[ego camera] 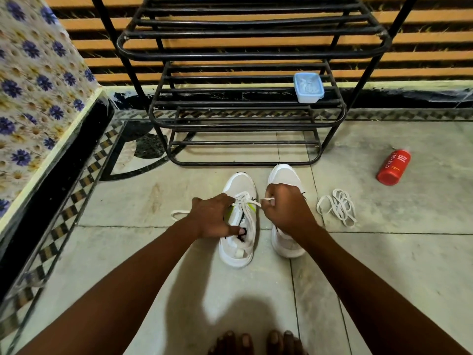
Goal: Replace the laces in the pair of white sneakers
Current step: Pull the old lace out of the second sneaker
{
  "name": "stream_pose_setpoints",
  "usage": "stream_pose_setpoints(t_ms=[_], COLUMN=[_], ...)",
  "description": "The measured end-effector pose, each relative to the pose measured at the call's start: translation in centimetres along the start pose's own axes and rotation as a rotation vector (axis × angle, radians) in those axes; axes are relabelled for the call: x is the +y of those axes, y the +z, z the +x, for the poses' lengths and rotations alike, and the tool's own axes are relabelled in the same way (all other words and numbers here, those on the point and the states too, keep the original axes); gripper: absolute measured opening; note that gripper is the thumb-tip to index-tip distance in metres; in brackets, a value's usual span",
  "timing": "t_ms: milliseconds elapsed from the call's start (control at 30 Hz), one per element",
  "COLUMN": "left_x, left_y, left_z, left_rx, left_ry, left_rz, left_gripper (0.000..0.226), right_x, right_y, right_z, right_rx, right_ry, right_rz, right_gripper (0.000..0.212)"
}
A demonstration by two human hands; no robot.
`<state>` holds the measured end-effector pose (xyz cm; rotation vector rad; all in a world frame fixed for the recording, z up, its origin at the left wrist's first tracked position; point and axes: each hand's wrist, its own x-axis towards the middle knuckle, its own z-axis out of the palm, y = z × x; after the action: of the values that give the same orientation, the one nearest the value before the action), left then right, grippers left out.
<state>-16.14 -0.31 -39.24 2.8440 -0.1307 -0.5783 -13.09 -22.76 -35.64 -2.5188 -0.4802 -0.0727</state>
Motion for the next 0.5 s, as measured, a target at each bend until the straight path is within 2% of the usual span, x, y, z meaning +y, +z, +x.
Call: stream_pose_setpoints(t_ms=[67,200,367,500], left_x=[-0.2,-0.1,0.8,1.6], left_y=[1.2,2.1,1.9,1.3], left_z=[-0.5,-1.0,-0.6,-0.2], left_rx=[0.036,0.107,0.257,0.278], left_ry=[-0.016,-0.056,-0.006,0.019], left_rz=[-0.081,-0.275,-0.486,-0.499], left_gripper=[0.096,0.093,0.075,0.064], right_x=[0.0,-0.3,-1.4,-1.4], right_y=[0.9,2.4,3.5,5.9], right_z=[-0.1,-0.6,-2.1,-3.3], right_rx=[0.051,0.038,0.063,0.003], right_ry=[0.054,0.048,-0.064,-0.02], right_rz=[-0.005,-0.013,0.136,0.107], right_gripper=[0.01,0.036,0.032,0.035])
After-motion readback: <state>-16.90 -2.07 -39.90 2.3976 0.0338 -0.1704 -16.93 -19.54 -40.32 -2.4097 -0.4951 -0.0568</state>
